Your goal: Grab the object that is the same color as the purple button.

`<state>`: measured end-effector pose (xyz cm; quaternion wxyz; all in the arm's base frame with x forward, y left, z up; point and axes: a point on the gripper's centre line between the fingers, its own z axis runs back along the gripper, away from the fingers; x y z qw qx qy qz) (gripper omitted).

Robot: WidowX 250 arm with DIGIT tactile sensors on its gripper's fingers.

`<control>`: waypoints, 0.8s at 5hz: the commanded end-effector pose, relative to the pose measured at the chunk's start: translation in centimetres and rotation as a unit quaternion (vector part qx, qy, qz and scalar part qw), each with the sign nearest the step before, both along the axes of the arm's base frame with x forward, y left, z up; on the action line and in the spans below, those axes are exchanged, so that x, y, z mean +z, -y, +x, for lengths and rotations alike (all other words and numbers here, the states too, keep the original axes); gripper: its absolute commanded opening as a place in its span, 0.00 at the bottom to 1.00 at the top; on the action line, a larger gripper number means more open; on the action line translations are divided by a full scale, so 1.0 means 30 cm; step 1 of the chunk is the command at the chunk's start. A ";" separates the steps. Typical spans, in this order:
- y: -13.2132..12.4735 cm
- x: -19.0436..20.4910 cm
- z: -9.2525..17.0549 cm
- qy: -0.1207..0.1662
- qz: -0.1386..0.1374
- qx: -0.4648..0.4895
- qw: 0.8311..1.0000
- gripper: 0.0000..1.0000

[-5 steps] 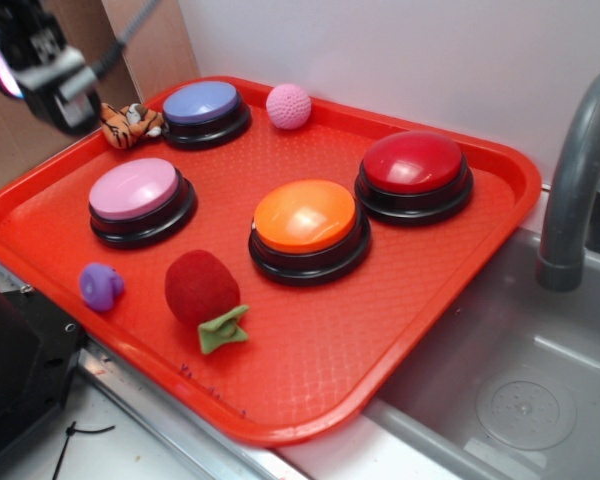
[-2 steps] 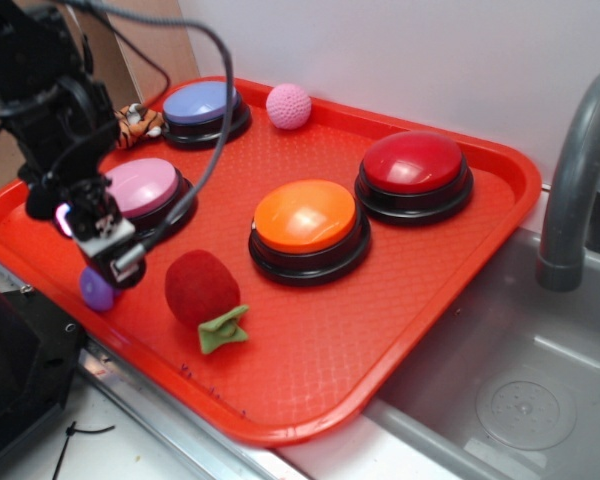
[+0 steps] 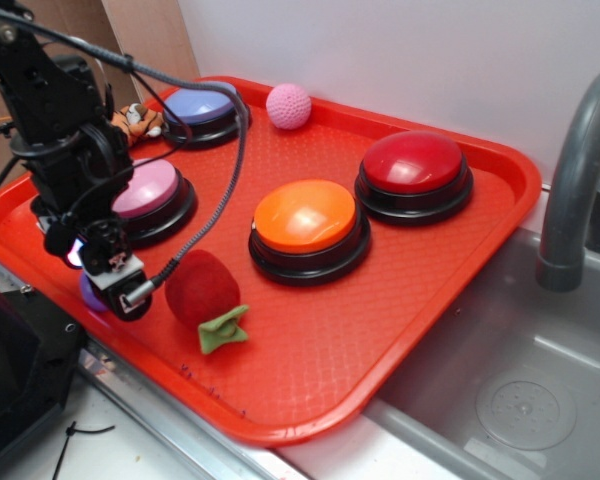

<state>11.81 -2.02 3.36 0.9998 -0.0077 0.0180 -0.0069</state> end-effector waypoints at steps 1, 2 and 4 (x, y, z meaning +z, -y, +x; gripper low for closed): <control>-0.002 -0.053 0.007 -0.010 0.018 0.020 1.000 1.00; -0.017 -0.074 0.002 -0.018 0.026 0.032 0.999 0.10; -0.029 -0.017 0.018 -0.051 0.018 0.048 0.997 0.00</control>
